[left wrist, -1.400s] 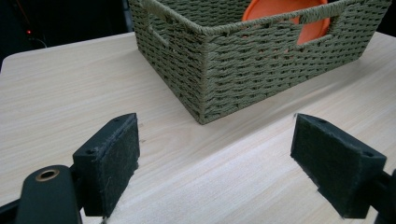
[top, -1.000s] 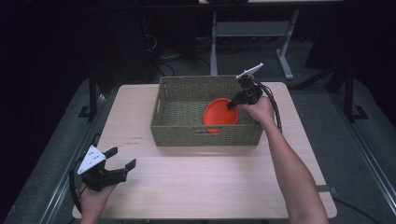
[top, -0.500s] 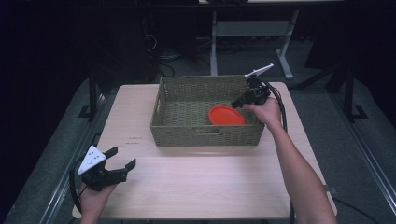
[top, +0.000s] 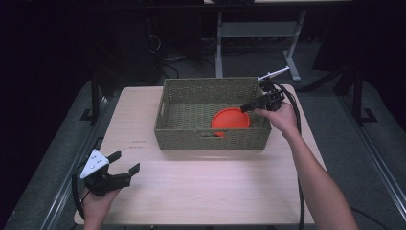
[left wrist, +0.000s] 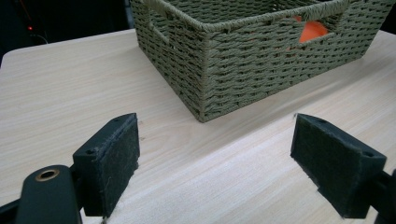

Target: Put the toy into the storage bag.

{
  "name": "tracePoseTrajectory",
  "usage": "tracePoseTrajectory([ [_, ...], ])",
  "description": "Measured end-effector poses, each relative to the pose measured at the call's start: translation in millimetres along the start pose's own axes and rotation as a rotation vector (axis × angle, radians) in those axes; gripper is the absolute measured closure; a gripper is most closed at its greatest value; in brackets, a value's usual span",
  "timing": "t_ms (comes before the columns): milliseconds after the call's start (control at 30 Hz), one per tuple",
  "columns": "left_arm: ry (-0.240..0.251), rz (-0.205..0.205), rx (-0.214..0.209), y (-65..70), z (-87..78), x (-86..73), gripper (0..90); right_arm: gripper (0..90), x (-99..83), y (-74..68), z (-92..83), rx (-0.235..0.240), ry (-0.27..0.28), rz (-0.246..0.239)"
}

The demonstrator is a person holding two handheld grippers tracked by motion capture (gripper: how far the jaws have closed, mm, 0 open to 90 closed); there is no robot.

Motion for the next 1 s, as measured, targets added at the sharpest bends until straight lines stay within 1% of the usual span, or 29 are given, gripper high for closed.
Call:
tracePoseTrajectory([
  [67,-0.001,0.001,0.001,-0.2,0.2,0.1,15.1,45.5,-0.2,-2.1,-1.4,0.004,-0.001,-0.004],
  [200,-0.004,0.002,0.003,0.1,0.9,-0.1,15.1,44.0,-0.1,-6.6,-7.1,0.018,0.014,-0.021],
  [333,-0.007,0.005,0.001,0.7,0.6,-0.7,15.1,41.4,-2.2,-10.2,-12.3,0.037,0.014,-0.020],
  [400,-0.007,0.005,0.000,0.7,0.4,-0.8,15.1,41.2,-3.4,-12.0,-15.5,0.047,0.029,-0.031],
  [467,-0.003,0.004,-0.002,1.0,0.1,-1.1,15.1,40.2,-5.1,-13.3,-17.9,0.057,0.041,-0.027],
  [533,-0.013,0.009,-0.003,1.0,-0.4,-2.1,15.1,39.7,-7.6,-14.2,-20.6,0.059,0.043,-0.028],
  [600,-0.002,0.007,-0.002,1.7,-1.4,-0.7,15.0,39.0,-10.1,-16.0,-23.8,0.062,0.053,-0.028],
  [633,0.004,0.006,-0.002,2.3,-1.4,0.0,15.0,38.9,-11.5,-17.3,-25.8,0.067,0.061,-0.033],
  [767,-0.011,0.012,-0.004,3.6,0.3,-1.4,15.1,37.7,-15.9,-23.3,-34.9,0.073,0.073,-0.053],
  [867,-0.008,0.009,-0.002,3.4,0.2,-1.3,15.0,36.9,-17.8,-27.3,-41.5,0.088,0.088,-0.062],
  [1000,-0.009,0.006,0.000,2.5,-0.2,-1.9,15.1,36.0,-21.8,-30.2,-46.9,0.090,0.094,-0.075],
])
Point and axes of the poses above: each handheld gripper's, and its own axes: z roughly forward along the jaws, x roughly out of its top, y roughly to its right, the point moved 8 cm from there along z, roughly forward along the jaws
